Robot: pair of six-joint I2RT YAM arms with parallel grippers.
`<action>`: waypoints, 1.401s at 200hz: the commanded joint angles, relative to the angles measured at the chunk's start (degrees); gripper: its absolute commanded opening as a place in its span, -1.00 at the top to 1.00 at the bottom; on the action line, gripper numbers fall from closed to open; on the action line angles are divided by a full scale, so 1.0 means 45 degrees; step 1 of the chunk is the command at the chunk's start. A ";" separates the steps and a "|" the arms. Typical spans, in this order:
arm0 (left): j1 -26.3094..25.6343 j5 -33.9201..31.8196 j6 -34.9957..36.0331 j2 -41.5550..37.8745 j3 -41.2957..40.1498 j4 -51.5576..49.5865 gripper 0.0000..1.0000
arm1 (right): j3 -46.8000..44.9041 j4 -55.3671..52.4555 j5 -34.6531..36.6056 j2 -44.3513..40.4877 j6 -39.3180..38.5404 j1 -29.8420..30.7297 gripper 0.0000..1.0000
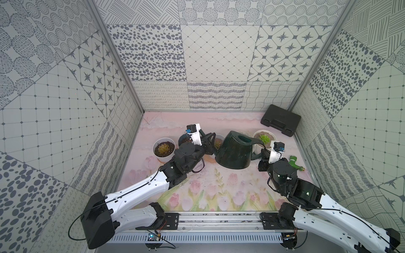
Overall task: Water the succulent around the soil edge
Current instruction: Adjust the watering can.
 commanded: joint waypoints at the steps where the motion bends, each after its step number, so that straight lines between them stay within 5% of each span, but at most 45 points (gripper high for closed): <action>1: 0.0255 0.0982 0.0278 -0.0060 -0.0337 0.0087 1.00 | -0.0123 0.1785 -0.2298 -0.0495 -0.1075 0.0868 1.00; 30: 0.0416 0.1869 0.0196 -0.0845 -0.1852 0.0598 1.00 | -0.0329 0.0849 -0.4028 -0.1103 -0.1176 0.1195 1.00; 64: 0.1035 0.3276 0.1089 -0.2618 -0.4016 0.0901 1.00 | -0.0253 -0.0817 -0.7883 -0.1694 -0.1199 0.1237 0.97; 127: 0.1135 0.4101 0.1462 -0.5505 -0.6490 0.0844 1.00 | -0.0567 -0.2445 -1.1568 -0.0271 -0.0183 0.1271 0.74; 170: 0.1150 0.4321 0.3431 -0.6758 -0.6992 -0.0222 1.00 | -0.0106 -0.2906 -1.2414 -0.0318 -0.0528 0.1298 0.25; 233: 0.1756 0.7892 0.4431 -0.4235 -0.6968 0.2714 1.00 | 0.2568 -0.5437 -1.3772 0.0027 -0.2987 0.1306 0.04; 280: 0.3518 1.2615 0.4110 -0.1299 -0.5898 0.4649 1.00 | 0.4095 -0.5960 -1.1050 0.1582 -0.4106 0.1276 -0.08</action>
